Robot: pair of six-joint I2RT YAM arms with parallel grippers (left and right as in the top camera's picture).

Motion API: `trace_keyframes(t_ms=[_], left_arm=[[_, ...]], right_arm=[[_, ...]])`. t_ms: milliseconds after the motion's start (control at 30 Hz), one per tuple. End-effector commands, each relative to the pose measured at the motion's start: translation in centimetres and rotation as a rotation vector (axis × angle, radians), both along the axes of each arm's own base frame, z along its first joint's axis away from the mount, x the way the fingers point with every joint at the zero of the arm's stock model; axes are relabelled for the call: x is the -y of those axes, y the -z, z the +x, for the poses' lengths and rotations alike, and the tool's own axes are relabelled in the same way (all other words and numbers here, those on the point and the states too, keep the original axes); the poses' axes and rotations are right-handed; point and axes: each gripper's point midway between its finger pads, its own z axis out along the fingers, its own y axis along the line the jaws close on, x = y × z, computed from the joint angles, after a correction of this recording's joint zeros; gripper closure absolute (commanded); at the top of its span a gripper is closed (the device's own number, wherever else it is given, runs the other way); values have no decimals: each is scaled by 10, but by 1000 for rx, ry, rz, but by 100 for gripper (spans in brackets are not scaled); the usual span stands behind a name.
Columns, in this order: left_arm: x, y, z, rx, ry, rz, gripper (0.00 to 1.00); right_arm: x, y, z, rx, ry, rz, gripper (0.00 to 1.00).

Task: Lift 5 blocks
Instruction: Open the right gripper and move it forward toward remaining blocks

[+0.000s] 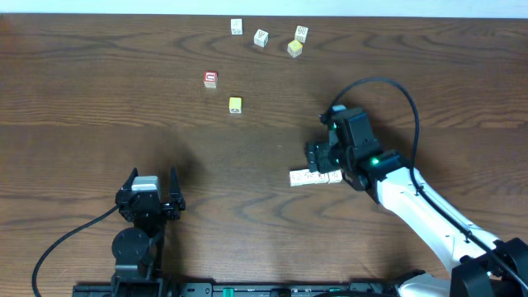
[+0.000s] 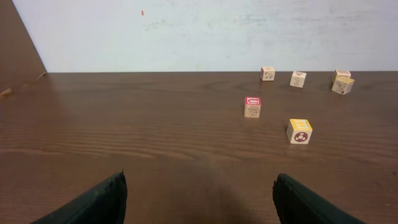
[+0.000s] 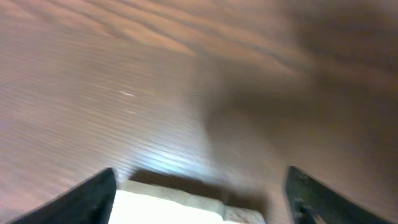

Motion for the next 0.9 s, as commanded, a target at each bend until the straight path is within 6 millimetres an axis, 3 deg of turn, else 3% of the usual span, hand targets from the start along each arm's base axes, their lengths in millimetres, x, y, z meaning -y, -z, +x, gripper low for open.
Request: trace_keyframes(t_ms=[0,133,267,433,633,733,867], left_arm=[[-1,18,-1,-54,-8,-4,25],[-1,18,-1,-54,-8,-4,25],[-1,18,-1,-54,-8,-4,25],[-1,18,-1,-54,-8,-4,25],[-1,18,-1,-54,-8,-4,25],[-1,18,-1,-54,-8,-4,25],[-1,18,-1,-54,-8,-4,24]], right_arm=[[-27,-30,13,78,-140,56,10],[-39,-57,41,155,-139,79,9],[-63,-66,72,180,-158,92,11],[-123,-59,104,176,-224,97,13],[-182,-43,139,237,-158,24,22],[-207,-34,142,258,-164,-10,19],[-223,-22,150,272,-69,-12,20]])
